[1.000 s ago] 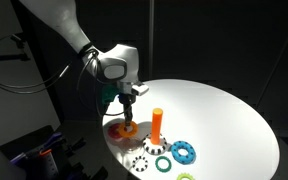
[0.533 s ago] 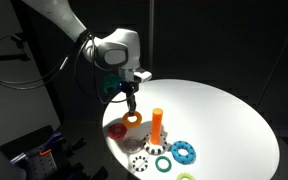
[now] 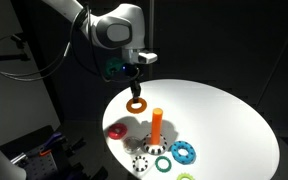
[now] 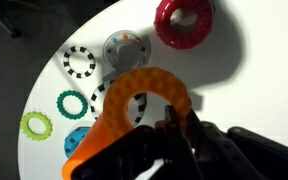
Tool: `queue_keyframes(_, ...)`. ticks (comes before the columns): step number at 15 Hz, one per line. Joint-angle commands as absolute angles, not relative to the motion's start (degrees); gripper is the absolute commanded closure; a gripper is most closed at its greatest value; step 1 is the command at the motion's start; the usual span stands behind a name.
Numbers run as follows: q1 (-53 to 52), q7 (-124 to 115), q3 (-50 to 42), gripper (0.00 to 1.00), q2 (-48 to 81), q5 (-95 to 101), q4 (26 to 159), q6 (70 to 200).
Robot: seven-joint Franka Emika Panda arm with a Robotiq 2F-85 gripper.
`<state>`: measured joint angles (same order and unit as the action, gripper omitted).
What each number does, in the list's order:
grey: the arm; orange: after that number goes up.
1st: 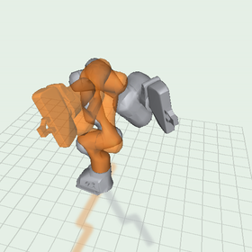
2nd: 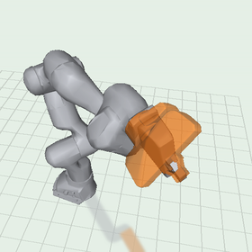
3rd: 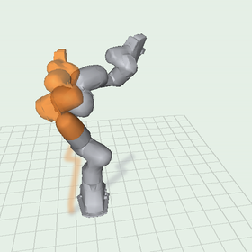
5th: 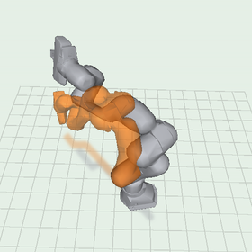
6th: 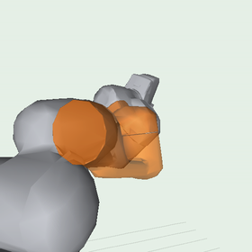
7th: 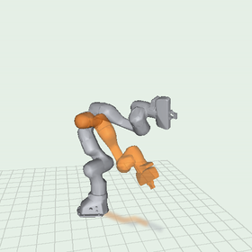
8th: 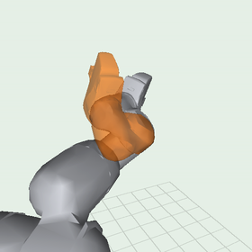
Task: Put the orange ring onto the ring toss
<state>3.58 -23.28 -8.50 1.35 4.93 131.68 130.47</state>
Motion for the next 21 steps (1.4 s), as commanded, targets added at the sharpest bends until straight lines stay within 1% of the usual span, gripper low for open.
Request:
queue_keyframes(1,5.0,-25.7,-8.2,0.94,0.3,6.8,127.8,125.5)
queue_keyframes(9,7.6,-27.6,-9.1,0.94,2.9,6.8,121.4,120.9)
queue_keyframes(21,8.6,-29.3,-11.9,0.94,11.1,5.3,114.2,121.0)
